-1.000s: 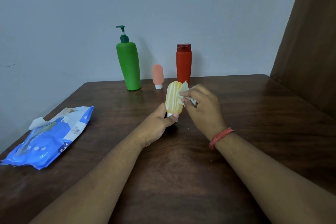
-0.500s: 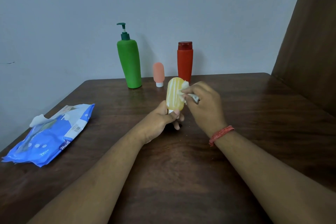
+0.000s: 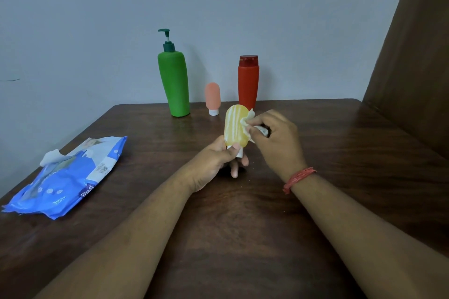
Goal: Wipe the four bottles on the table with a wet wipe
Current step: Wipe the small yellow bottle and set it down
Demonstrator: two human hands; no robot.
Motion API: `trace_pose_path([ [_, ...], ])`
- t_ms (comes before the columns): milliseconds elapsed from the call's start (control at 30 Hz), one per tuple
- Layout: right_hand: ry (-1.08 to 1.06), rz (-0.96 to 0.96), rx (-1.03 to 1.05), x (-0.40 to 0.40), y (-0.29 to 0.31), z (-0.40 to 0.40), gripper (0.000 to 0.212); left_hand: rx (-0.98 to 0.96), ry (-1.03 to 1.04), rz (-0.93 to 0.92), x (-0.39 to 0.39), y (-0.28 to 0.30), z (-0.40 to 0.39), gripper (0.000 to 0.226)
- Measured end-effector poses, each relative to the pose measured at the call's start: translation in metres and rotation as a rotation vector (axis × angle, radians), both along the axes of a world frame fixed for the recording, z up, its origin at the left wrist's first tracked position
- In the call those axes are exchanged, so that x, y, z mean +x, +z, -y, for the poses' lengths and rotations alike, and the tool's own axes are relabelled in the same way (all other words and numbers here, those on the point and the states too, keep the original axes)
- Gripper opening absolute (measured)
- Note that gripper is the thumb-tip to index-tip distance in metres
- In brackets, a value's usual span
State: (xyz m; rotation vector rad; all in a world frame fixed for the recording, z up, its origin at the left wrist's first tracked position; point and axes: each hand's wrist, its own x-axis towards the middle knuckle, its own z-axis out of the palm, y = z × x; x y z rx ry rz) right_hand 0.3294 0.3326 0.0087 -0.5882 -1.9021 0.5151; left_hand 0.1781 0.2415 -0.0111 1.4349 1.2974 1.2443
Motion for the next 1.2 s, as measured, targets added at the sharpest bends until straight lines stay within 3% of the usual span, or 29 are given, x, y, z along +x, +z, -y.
trace_pose_path([
  [233,0.17,0.164,-0.007,0.004,0.0,-0.003,0.007,0.004,0.044,0.159,-0.001,-0.003,-0.001,0.052],
  [433,0.044,0.03,0.001,-0.001,-0.003,-0.004,0.005,-0.016,0.041,0.113,0.0,-0.002,-0.002,0.038],
  [567,0.184,0.17,0.094,0.001,-0.004,-0.001,0.006,-0.015,0.075,0.196,-0.002,-0.003,-0.002,0.033],
  [733,-0.006,0.057,0.104,0.001,-0.003,-0.007,0.004,-0.04,0.037,0.096,-0.002,-0.004,-0.004,0.045],
  [900,0.155,0.181,0.119,0.003,-0.004,-0.002,0.007,-0.008,0.072,0.15,-0.003,-0.004,-0.003,0.035],
  [1100,-0.055,0.025,0.093,0.003,-0.003,-0.01,0.005,-0.033,0.051,0.063,-0.002,-0.003,-0.005,0.043],
  [1200,0.08,0.113,0.15,0.003,-0.004,-0.004,0.007,0.003,0.053,0.088,-0.001,-0.004,-0.004,0.045],
])
